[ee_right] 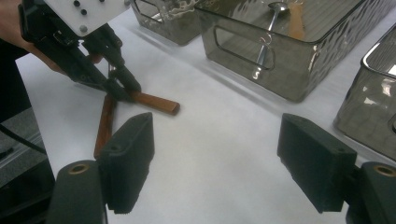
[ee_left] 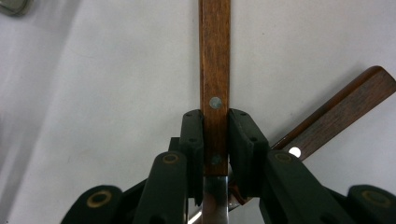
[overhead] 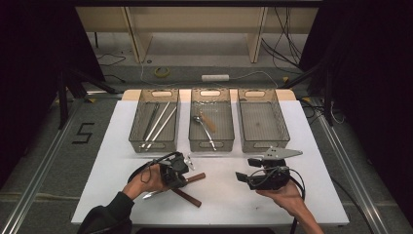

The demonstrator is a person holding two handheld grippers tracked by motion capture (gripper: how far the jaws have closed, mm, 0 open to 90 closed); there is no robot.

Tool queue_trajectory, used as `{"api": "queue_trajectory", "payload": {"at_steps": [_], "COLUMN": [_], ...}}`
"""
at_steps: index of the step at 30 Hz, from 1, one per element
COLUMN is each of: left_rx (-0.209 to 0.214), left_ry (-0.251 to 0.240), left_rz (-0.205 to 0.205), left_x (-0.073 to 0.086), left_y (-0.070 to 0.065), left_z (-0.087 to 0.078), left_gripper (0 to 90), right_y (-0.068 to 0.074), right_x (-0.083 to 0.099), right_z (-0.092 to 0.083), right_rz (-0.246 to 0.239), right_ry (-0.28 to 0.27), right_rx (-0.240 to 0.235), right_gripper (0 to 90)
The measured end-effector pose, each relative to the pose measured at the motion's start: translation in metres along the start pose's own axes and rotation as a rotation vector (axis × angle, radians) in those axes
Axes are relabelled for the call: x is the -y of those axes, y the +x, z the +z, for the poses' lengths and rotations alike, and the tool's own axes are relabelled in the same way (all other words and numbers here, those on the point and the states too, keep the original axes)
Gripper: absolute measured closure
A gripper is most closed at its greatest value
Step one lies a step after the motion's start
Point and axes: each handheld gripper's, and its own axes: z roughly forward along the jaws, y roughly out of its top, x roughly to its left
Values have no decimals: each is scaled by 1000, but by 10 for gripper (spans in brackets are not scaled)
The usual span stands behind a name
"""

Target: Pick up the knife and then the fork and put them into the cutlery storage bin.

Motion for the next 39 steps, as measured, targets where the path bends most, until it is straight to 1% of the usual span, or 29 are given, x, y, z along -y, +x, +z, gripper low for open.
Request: {"api": "queue_trajectory", "payload": {"at_steps": [2, 4, 5, 7, 10, 12, 14, 16, 19, 23, 25, 26, 27, 30, 32, 33, 35, 37, 39], "left_rx": [1, -7, -4, 4, 13, 17, 36, 44, 75, 90, 112, 118, 123, 139, 150, 157, 166, 178, 185], "left_ry": [-3, -17, -26, -27, -31, -33, -31, -35, -37, -26, -23, -23, -20, -14, -12, -15, -15, -9, -6], "left_rz": [-8, -20, -31, -30, -42, -44, -48, -52, -62, -50, -49, -49, -49, -42, -42, -40, -40, -38, -32], "left_x": [0, 0, 0, -1, -2, -3, -3, -4, -6, -10, -11, -12, -12, -14, -16, -16, -17, -18, -19], "left_y": [1, 1, 1, 2, -1, -2, -3, -5, -8, -15, -18, -19, -20, -23, -25, -26, -28, -30, -31], "left_z": [-1, -4, -6, -10, -12, -13, -14, -17, -21, -24, -24, -23, -23, -23, -24, -25, -26, -27, -28], "left_gripper": [758, 759, 759, 760, 760, 761, 761, 761, 760, 760, 760, 760, 760, 760, 760, 760, 760, 760, 760], "right_y": [0, 1, 2, 3, 11, 17, 24, 32, 44, 57, 64, 67, 70, 79, 84, 86, 90, 93, 97], "right_x": [0, -1, -1, -2, -4, -5, -7, -8, -8, -8, -8, -7, -6, -3, -1, 0, 1, 2, 3], "right_z": [0, 0, 0, 1, 3, 7, 12, 17, 26, 35, 40, 44, 46, 55, 61, 62, 67, 70, 73], "right_rz": [-1, 0, -2, -11, -45, -77, -112, -151, -212, -279, -318, -342, -357, -433, -482, -499, -547, -580, -614], "right_ry": [-2, -4, -3, -5, -2, 6, 16, 25, 47, 65, 81, 98, 106, 141, 159, 167, 175, 187, 191], "right_rx": [0, -6, -6, -8, -9, -16, -24, -36, -51, -63, -62, -61, -55, -42, -25, -21, -13, -12, 1], "right_gripper": [286, 286, 286, 286, 286, 286, 286, 286, 286, 285, 286, 286, 287, 290, 290, 293, 300, 306, 313]}}
